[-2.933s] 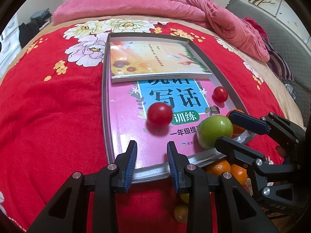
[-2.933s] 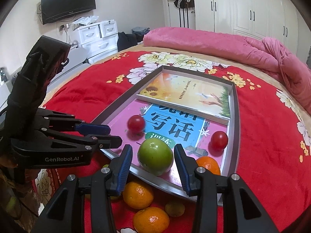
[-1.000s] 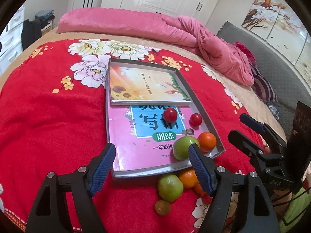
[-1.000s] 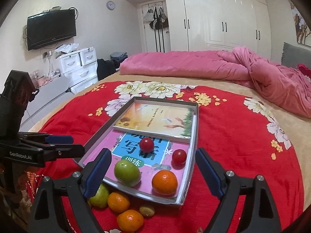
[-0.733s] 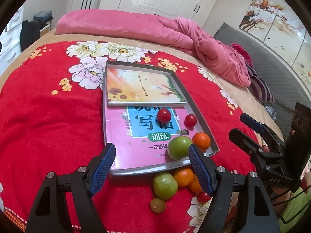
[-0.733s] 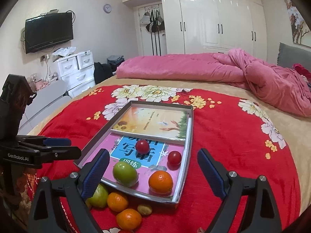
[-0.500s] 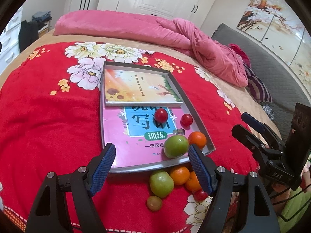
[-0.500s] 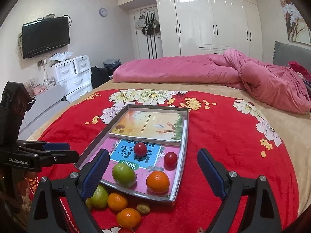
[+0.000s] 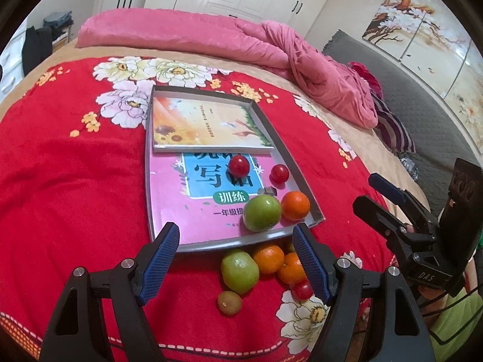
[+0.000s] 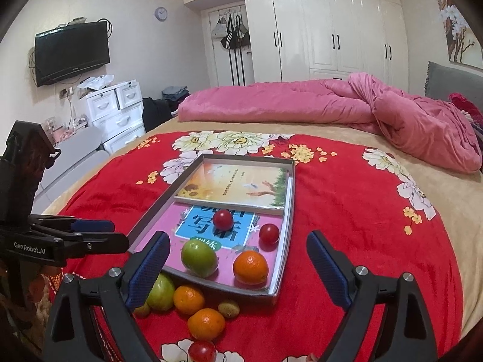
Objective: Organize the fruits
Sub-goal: 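Grasp a red cherry tomato on the bedspread with the right tool while the left tool approaches a green apple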
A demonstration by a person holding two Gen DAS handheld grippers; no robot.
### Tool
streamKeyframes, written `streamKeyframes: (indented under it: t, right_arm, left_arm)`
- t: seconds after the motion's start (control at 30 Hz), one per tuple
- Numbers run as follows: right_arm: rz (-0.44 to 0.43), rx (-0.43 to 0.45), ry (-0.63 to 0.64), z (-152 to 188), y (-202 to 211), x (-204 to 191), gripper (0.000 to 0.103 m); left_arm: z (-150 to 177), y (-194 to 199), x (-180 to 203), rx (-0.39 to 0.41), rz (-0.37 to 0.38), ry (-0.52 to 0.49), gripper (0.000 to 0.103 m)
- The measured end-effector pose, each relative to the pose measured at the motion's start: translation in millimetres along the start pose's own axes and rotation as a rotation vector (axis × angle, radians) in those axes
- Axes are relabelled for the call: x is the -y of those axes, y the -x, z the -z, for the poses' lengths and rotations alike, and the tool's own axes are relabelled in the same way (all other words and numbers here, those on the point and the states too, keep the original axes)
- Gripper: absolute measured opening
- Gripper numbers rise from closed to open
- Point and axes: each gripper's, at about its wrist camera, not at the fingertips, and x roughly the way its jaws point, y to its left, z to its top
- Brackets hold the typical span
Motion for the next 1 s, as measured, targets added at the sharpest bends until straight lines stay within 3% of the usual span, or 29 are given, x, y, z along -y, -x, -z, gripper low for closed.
streamKeyframes:
  t: [1.0]
  right_arm:
    - [-0.019,-0.104,-0.022,26.2,7.9,-11.6,0.092]
  left_arm:
    - [26.6,-13.8,18.1,-0.126,-0.025,-0.078,0.079]
